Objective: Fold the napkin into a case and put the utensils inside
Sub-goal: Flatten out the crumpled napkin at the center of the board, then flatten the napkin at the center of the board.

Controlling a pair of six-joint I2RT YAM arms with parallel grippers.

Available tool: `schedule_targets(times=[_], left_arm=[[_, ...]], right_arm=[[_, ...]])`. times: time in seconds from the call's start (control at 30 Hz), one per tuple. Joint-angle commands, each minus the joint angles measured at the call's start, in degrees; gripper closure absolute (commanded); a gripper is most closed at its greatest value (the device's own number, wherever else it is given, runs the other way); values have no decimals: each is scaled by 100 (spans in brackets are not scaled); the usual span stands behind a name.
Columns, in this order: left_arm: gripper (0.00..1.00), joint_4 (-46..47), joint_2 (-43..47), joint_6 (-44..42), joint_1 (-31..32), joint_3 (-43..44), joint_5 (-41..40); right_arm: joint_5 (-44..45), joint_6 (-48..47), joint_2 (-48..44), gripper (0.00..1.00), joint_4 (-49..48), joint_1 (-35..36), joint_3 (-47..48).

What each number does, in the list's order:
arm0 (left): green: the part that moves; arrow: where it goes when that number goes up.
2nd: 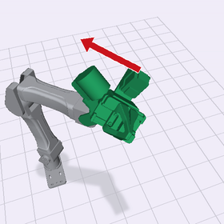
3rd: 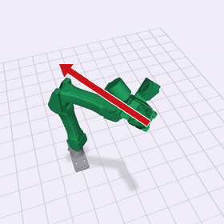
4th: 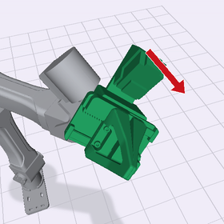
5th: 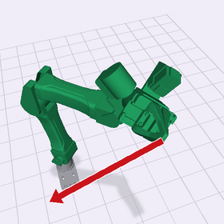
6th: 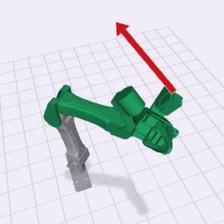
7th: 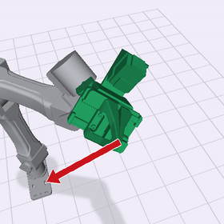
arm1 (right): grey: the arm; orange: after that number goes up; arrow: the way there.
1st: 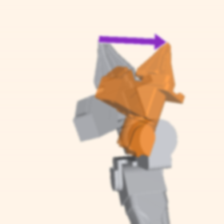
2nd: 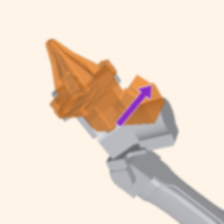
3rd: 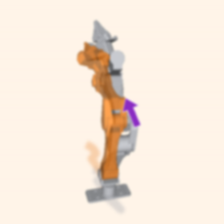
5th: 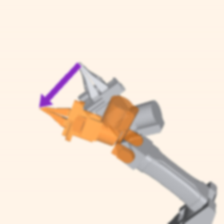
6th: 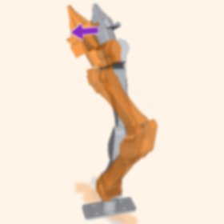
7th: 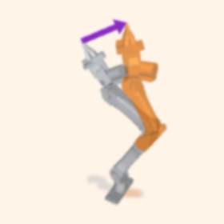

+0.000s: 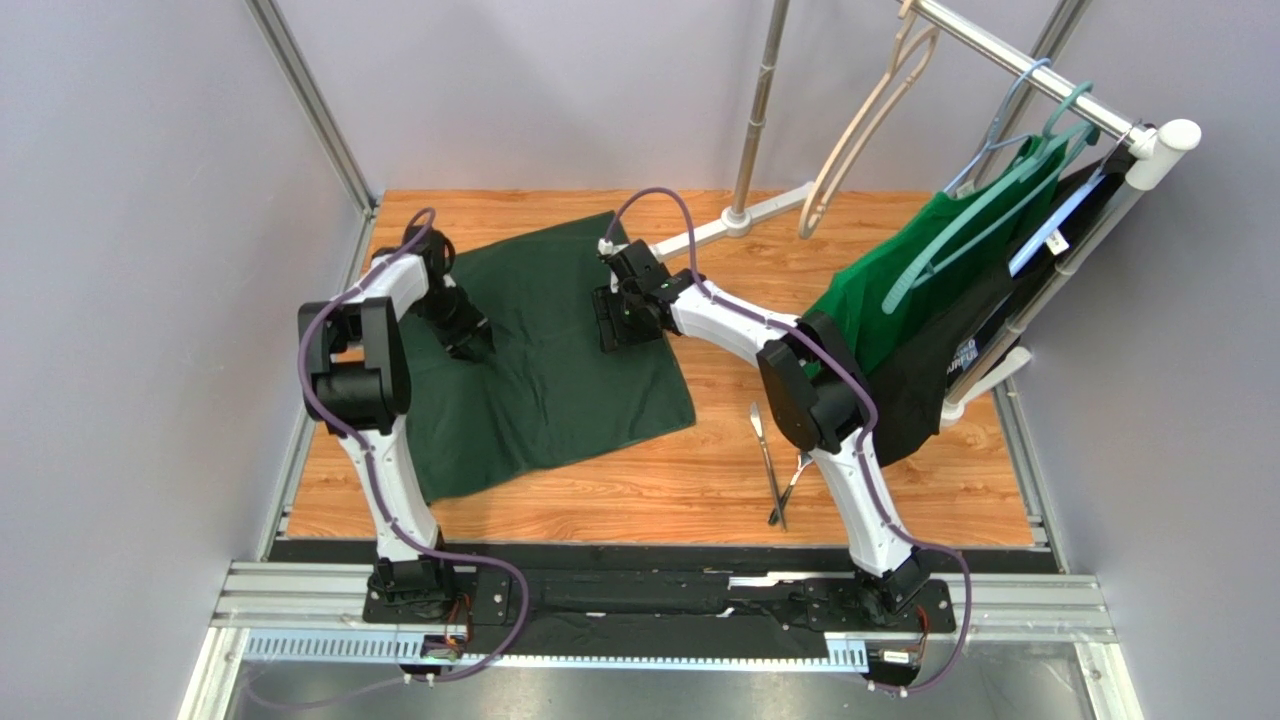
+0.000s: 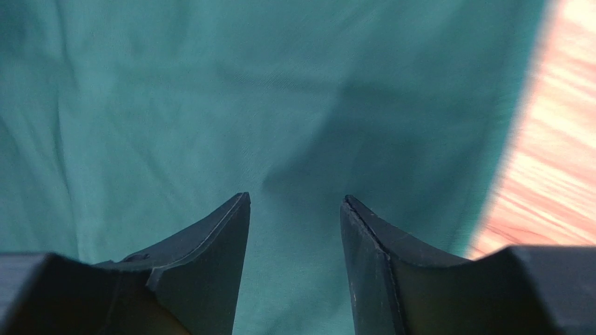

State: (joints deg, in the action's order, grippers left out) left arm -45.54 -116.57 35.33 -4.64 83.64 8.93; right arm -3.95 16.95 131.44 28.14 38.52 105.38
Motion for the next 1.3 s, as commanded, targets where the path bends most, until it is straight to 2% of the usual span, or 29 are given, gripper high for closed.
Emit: schedule_targets(times=[0.0,0.17,0.23,0.27,0.37,0.4,0.53,0.63,0.7,0.73,0.77,0.8,0.87,0.97,1.03,1.07,1.27], left_arm=[[56,-25,-699,-228,-19,775,538],[56,-113,-1455,-465,-1,2050,1206],[55,-270,-1439,-597,25,2357,1217],[55,-341,-1343,-615,42,2385,955],[52,-368,-448,-703,42,1904,219],[47,-342,-149,-720,34,1693,67],[40,-358,1659,-651,42,208,-767],[38,-612,2557,-467,8,-864,-884],[40,-728,2919,-300,-203,-1670,-884],[41,-694,3252,-142,-343,-1962,-875],[44,-658,3403,-62,-779,-2244,-814],[49,-588,3544,-18,-1062,-2725,-692],[59,-334,3852,26,-1842,-3106,-165],[64,-52,3993,-35,-2321,-3459,13],[63,150,3897,-88,-2418,-3538,-32],[59,229,3818,-105,-2427,-3556,-23],[52,370,3010,-88,-2594,-3345,-444]], right_arm=[[201,19,171,45,-406,-2,430],[376,-7,637,45,-231,-275,982],[351,-7,769,44,-195,-423,1124],[324,-51,830,44,-134,-477,1351],[263,-349,1033,43,147,-556,1643],[237,-481,981,42,261,-565,1748],[113,-219,438,37,595,-487,1732],[279,140,-334,18,841,-320,1144],[386,361,-802,14,1034,-223,662],[334,544,-1030,14,1009,-118,67],[324,624,-1563,14,931,-65,-330],[385,686,-1803,14,800,5,-656],[647,783,-2566,15,571,225,-1597],[474,958,-3419,21,263,340,-2582],[152,1029,-3729,22,70,358,-3004],[88,1047,-3983,23,-27,358,-3258],[60,766,-4284,23,-19,340,-3471]])
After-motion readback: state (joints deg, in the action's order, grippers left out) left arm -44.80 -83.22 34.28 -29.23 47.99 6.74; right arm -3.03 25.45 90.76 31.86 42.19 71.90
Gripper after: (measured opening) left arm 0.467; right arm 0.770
